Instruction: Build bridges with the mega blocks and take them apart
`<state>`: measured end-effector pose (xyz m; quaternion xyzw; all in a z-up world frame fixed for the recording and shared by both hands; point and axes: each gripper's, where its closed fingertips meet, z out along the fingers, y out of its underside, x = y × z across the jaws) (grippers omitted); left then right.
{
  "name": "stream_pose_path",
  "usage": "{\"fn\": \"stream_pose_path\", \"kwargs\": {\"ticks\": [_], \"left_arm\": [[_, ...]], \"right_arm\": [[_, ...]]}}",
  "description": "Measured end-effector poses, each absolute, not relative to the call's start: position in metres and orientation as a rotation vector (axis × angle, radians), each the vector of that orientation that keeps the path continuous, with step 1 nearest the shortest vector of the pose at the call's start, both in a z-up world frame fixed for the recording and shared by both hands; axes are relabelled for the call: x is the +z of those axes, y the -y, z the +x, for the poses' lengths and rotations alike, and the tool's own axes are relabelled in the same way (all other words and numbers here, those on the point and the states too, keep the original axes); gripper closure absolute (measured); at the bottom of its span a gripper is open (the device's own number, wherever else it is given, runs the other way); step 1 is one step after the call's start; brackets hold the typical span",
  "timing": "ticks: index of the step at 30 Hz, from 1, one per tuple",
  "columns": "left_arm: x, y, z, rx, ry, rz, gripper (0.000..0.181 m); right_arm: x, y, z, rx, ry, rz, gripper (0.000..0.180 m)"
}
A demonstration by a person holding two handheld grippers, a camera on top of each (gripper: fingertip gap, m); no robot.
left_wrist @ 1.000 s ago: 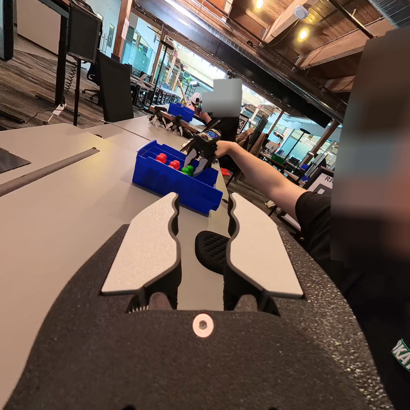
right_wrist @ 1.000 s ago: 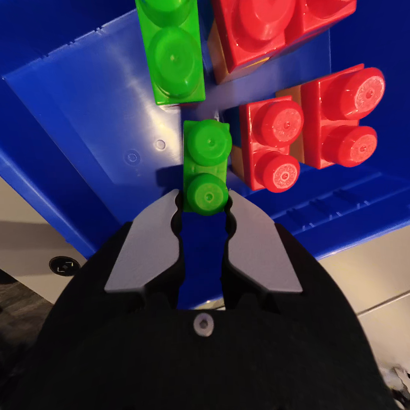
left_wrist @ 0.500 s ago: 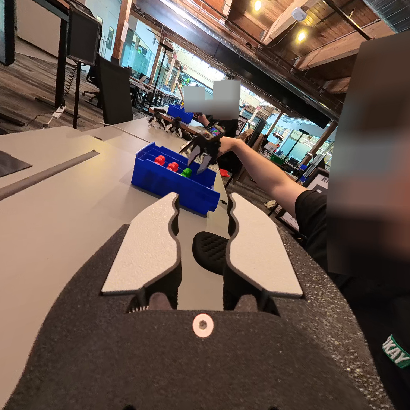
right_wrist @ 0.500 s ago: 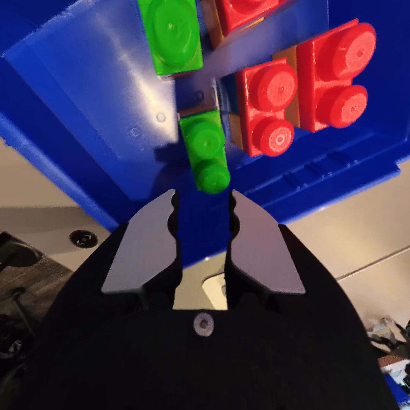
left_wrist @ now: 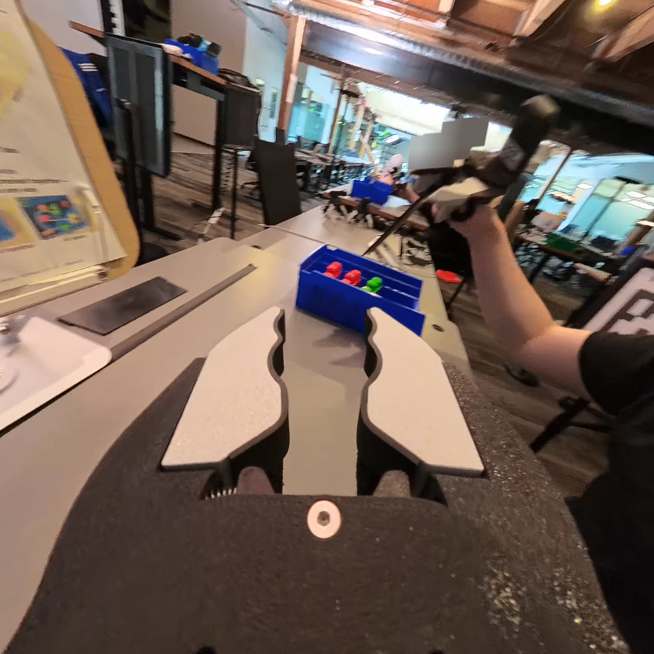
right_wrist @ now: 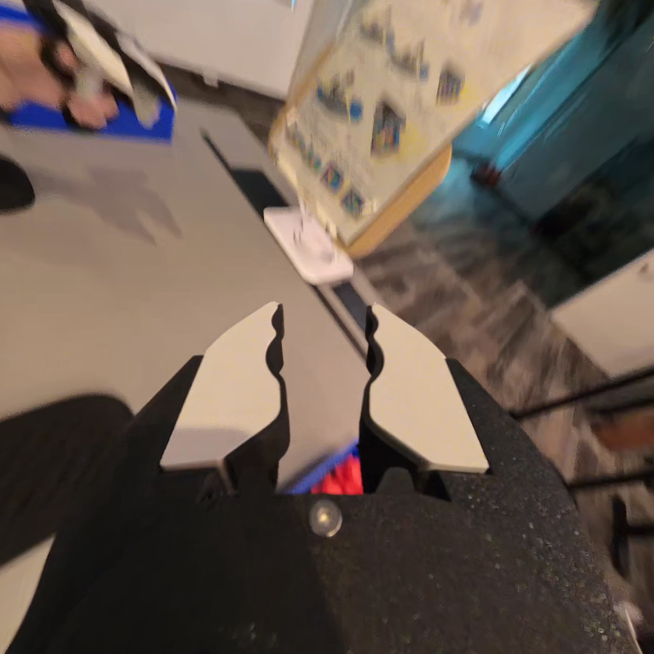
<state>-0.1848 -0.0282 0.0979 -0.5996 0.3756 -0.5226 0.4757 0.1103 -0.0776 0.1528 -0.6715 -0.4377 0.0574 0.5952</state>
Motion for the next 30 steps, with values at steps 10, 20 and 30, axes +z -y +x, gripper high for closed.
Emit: {"fn": "stream_pose_path", "kwargs": {"ticks": [10, 20, 30], "left_arm": [[0.083, -0.017, -0.22, -0.977, -0.765, -1.593, 0.137], [0.129, -0.008, -0.374, -0.46, -0.6, -1.7, 0.139], [0.024, -0.052, -0.577, -0.251, -0.394, -1.978, 0.126]], "right_arm": [[0.154, 0.023, -0.1, 0.503, 0.895, -1.393, 0.142], [0.076, -0.019, -0.129, 0.589, 0.962, -1.577, 0.169], [0.046, -0.044, -0.107, 0.546, 0.905, -1.727, 0.153]]}}
